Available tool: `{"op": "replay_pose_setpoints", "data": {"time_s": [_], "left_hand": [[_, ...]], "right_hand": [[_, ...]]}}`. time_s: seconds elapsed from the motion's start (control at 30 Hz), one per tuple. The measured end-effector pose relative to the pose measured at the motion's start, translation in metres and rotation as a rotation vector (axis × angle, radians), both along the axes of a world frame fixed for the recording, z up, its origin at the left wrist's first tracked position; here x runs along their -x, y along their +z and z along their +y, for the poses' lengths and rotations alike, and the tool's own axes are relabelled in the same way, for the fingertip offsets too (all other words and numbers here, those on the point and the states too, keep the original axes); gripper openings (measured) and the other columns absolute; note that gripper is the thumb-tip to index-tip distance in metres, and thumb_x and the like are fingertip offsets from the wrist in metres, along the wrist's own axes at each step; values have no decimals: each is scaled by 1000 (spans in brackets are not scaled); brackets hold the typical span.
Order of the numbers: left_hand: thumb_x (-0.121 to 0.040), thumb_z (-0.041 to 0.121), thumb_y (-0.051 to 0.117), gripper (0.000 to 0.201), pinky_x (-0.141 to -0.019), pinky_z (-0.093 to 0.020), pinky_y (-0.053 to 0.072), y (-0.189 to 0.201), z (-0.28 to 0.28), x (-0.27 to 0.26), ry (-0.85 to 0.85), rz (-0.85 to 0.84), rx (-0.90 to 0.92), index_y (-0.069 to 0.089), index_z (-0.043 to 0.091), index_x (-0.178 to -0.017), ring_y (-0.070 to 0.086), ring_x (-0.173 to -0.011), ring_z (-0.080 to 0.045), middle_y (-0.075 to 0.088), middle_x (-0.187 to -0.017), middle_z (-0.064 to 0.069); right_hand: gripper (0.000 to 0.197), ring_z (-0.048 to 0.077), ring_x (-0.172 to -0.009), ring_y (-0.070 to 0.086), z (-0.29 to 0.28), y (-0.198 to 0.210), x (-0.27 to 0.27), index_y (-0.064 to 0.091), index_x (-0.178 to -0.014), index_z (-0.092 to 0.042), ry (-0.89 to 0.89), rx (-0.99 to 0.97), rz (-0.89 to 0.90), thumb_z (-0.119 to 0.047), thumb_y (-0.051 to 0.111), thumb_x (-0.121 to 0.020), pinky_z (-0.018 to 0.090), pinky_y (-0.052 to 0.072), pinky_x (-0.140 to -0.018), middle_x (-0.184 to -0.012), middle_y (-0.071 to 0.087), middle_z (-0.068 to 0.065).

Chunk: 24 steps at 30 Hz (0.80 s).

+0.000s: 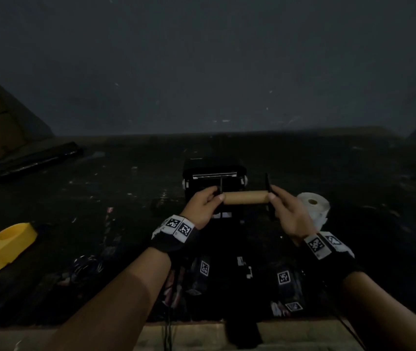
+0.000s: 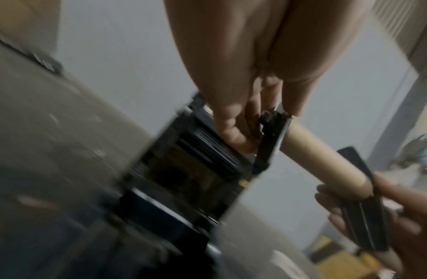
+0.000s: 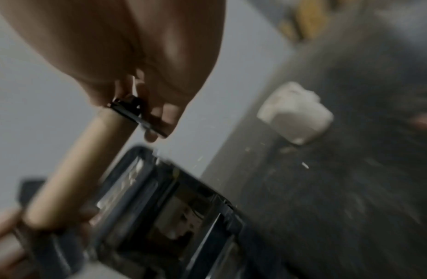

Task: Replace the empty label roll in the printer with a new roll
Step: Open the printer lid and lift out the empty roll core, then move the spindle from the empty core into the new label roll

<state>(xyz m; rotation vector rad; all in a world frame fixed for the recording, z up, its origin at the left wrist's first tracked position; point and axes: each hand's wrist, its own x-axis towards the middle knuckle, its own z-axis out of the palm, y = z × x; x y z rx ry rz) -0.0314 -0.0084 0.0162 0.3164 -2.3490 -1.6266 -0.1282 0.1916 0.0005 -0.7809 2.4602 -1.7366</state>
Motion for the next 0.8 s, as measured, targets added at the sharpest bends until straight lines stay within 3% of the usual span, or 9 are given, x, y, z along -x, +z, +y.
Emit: {"op": "replay_pose_setpoints", "data": {"time_s": [0.07,0.13,0.23,0.3,0.4,0.47,0.53,0.67,0.8], "left_hand": [[-94,20,51,18,-60,-17,46,-3,14,5,-33,-21,-89,60,13,-108,54,-63,1,53,-78,3],[-94,19,51,13,-54,-17,45,-6,31,10,-79,-45,-161,58,27,-87,55,-64,-3,54,-77,3],[-94,18,50,12,-44,-15,40,-14,59,23,-136,-79,-203,59,18,-86,51,-58,-7,53,-70,0],[-95,17,50,11,-42,-15,39,-20,76,31,-139,-110,-206,58,10,-91,51,-54,-7,52,-67,-1],[-93,21,54,19,-53,-23,44,-33,96,46,-125,-194,-184,59,5,-101,56,-67,-17,62,-81,-11],[-87,28,61,36,-69,-34,54,-45,112,60,-119,-260,-101,59,2,-112,64,-83,-28,67,-101,-21],[-82,33,65,41,-88,-44,55,-58,129,73,-147,-321,38,62,5,-111,66,-96,-34,69,-106,-21],[-86,26,63,36,-88,-30,48,-81,166,97,-189,-413,417,62,2,-113,63,-106,-31,68,-111,-17],[-87,24,61,39,-93,-35,47,-108,191,123,-133,-606,625,59,-1,-116,59,-112,-33,62,-121,-20]], "right_hand": [[33,18,-91,63,18,0,-2,58,-123,-9,-51,102,-97,-20,53,-93,27,51,-83,-90,65,-3],[24,4,-81,65,41,-1,-6,64,-114,-16,-78,85,-110,-20,55,-92,20,52,-76,-87,66,-4],[22,9,-86,66,80,-5,-14,66,-110,-18,-179,111,-146,-22,59,-89,21,51,-77,-97,71,6],[24,5,-79,67,107,-9,-16,65,-112,-16,-239,127,-191,-21,59,-89,15,51,-71,-92,71,5],[27,7,-82,64,147,-15,-11,64,-115,-14,-322,91,-200,-21,59,-89,16,49,-70,-96,69,6],[30,15,-92,62,171,-23,-4,64,-116,-10,-349,21,-185,-23,60,-89,25,47,-79,-105,68,10],[31,17,-96,62,191,-37,7,64,-116,-11,-354,-28,-205,-25,60,-89,29,46,-83,-106,68,9],[31,21,-103,63,219,-62,36,65,-115,-15,-326,-114,-239,-29,60,-88,35,48,-91,-110,68,8],[30,15,-91,62,236,-88,76,64,-117,-17,-267,-185,-334,-28,57,-90,28,46,-80,-103,66,2]]}}
